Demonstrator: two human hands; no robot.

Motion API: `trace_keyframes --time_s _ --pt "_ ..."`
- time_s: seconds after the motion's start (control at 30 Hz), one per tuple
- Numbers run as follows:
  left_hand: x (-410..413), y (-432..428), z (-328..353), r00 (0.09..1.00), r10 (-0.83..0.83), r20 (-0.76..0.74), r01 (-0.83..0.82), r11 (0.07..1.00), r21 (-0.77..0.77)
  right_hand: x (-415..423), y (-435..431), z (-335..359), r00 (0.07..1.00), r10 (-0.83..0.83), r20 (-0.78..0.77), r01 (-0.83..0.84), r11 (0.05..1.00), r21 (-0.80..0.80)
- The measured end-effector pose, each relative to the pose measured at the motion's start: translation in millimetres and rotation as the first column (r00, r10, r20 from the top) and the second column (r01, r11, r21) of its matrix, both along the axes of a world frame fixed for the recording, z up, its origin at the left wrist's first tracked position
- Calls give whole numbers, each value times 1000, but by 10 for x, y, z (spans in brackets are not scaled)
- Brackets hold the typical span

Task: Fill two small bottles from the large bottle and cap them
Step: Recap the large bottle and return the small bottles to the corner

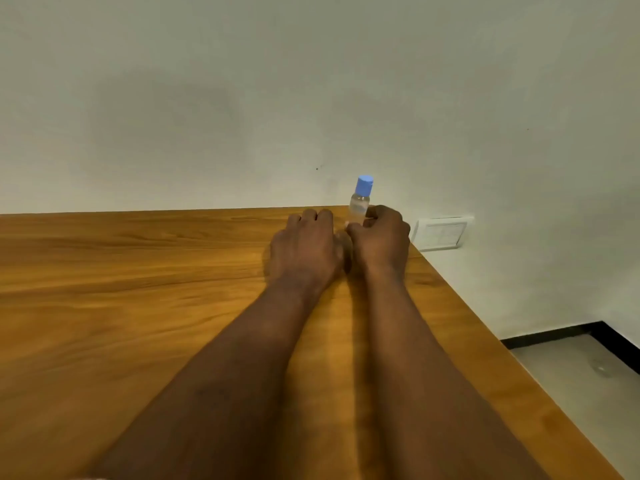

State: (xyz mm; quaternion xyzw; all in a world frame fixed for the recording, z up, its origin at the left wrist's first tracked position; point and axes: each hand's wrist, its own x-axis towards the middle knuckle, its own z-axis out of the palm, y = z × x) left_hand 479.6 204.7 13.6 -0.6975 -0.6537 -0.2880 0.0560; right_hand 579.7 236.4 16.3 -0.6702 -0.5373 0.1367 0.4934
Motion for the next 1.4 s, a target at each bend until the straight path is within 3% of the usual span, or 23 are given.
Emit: trace_keyframes --time_s 0.27,0.8,0.93,1.1,1.4 --pt "7 501 15 999 27 -19 -26 999 32 60 558 0 998 -10 68 13 999 -44" --pt "17 391 32 999 16 -35 -15 1000 21 77 502 -21 992 -38 123 45 998 -49" --pt "17 207 59 1000 -11 -19 10 1000 -4 61 280 1 995 -73 63 74 997 -7" --pt "28 -253 88 998 -58 15 59 997 -41 -26 -214 3 998 -3 60 5 999 -42" --pt "-108 -1640 89 986 -116 124 125 990 -69 -237 -1602 67 997 64 42 -60 995 -83"
